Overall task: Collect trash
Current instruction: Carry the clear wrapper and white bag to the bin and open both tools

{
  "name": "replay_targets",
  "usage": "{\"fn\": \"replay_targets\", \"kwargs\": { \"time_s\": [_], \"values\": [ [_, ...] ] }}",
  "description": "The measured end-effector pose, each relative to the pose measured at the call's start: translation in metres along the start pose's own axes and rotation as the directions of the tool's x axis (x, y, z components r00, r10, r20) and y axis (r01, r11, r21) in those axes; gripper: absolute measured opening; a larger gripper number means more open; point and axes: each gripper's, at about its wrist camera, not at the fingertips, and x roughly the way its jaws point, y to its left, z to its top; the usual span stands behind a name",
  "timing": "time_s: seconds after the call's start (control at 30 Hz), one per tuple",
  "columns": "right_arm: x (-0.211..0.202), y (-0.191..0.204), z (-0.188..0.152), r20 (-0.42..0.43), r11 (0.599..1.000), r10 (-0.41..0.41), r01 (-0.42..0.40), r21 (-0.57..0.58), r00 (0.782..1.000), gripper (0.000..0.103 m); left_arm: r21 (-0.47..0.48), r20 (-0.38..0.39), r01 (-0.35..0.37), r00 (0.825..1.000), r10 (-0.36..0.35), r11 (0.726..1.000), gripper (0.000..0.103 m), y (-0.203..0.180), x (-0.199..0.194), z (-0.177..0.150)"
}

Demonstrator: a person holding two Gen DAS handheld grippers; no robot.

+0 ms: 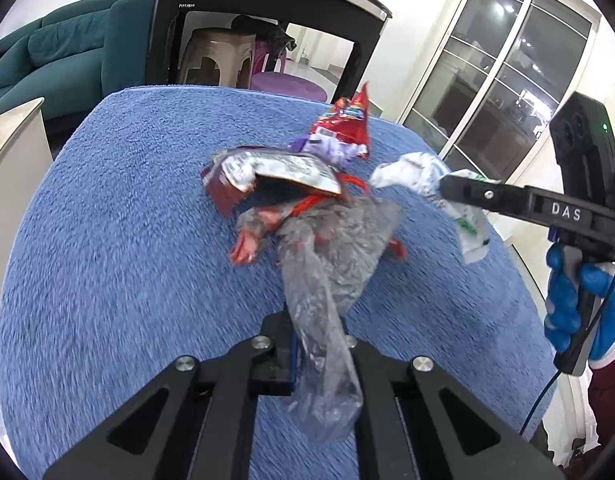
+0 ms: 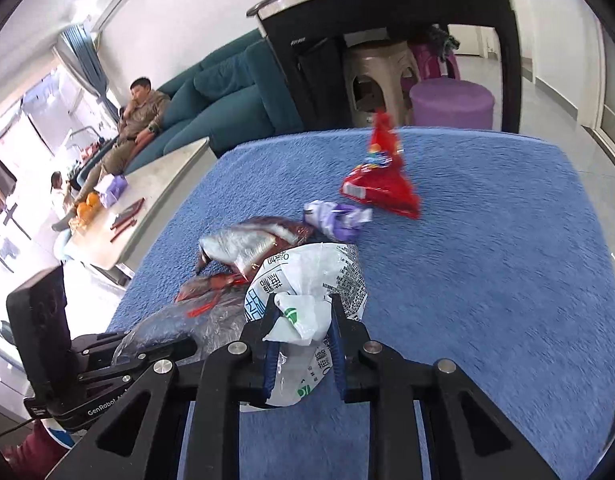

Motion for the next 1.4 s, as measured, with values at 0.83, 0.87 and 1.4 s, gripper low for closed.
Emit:
{"fn": "replay_targets", "kwargs": {
  "time_s": [0.83,0.87,1.4],
  "values": [
    [-0.164,-0.086,-0.078,0.243,0.981,-0.076,0.029,0.191,0.967,0.021,0.059,0.165,0.032,0.985,-0.041,0.998,0.003,-0.099,-0.110,0.055],
    [-0.170,-0.092,-0.081,0.254,0.979,-0.081,0.029,0.203,0.964,0.021,0.067,0.161,0.035,0.986,-0.045,0.997,0.003,-0.105,-0.108,0.059],
    [-0.237,-0.211,-0.157,0.322,0.900,-0.209,0.053,0.433,0.923,0.021,0.287,0.041,0.176,0.980,-0.196,0.942,0.003,-0.283,-0.036,0.110]
  ]
}}
